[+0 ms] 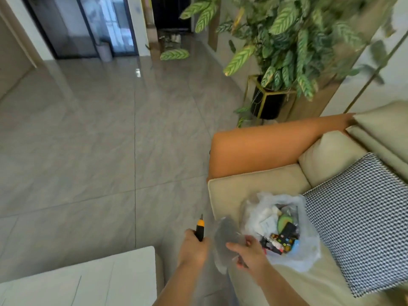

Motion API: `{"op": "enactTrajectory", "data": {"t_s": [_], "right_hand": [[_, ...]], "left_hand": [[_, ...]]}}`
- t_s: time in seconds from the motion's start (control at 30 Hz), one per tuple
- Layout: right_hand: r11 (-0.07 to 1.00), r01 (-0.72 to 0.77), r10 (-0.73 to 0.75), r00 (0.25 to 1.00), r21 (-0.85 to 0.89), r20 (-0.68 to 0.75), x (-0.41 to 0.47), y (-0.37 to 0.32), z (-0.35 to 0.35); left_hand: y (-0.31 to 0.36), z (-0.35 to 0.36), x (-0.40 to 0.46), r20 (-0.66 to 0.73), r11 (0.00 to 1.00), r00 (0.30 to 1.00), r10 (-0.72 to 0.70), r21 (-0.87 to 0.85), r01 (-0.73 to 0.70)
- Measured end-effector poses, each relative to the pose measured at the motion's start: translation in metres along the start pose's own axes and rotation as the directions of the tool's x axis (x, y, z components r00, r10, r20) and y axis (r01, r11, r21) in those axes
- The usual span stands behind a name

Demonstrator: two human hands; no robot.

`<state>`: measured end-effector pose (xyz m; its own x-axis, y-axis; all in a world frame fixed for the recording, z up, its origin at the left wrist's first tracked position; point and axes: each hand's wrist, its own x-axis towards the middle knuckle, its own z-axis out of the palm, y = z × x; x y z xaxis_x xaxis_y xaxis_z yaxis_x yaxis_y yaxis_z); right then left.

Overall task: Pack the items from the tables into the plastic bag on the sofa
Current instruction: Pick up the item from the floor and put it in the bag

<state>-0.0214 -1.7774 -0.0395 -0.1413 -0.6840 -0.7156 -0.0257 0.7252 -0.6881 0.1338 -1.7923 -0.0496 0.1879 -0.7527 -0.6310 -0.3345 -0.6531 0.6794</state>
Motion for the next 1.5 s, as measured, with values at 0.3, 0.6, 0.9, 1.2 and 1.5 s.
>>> {"op": "enactTrajectory", "data": {"t_s": [0.3, 0.6, 0.9, 1.2, 1.5], "right_hand": [[0.980, -0.009, 0.058, 0.968, 0.196, -0.244, -0.038, 0.000, -0.061], [0.901, -0.056, 0.225, 0.908, 0.430, -0.352, 0.003, 0.027, -0.143], [0.838, -0.173, 0.296, 0.941, 0.518, -0.165, 0.051, -0.002, -0.194], [0.886, -0.352, 0.440, 0.843, 0.301, -0.308, 0.114, 0.001, -0.209], [0.950, -0.306, 0.284, 0.770, 0.060, -0.571, 0.190, 0.013, -0.201]], "left_hand": [[0.065, 0.014, -0.045, 0.144, 0.995, 0.987, 0.066, 0.060, -0.075], [0.116, 0.094, -0.029, 0.226, 0.992, 0.974, -0.017, 0.125, -0.012], [0.144, 0.186, 0.021, 0.318, 0.959, 0.947, -0.055, 0.281, -0.038], [0.158, 0.250, 0.071, 0.357, 0.904, 0.931, -0.079, 0.419, -0.083], [0.144, 0.311, 0.145, 0.410, 0.846, 0.912, -0.002, 0.486, -0.217]]}}
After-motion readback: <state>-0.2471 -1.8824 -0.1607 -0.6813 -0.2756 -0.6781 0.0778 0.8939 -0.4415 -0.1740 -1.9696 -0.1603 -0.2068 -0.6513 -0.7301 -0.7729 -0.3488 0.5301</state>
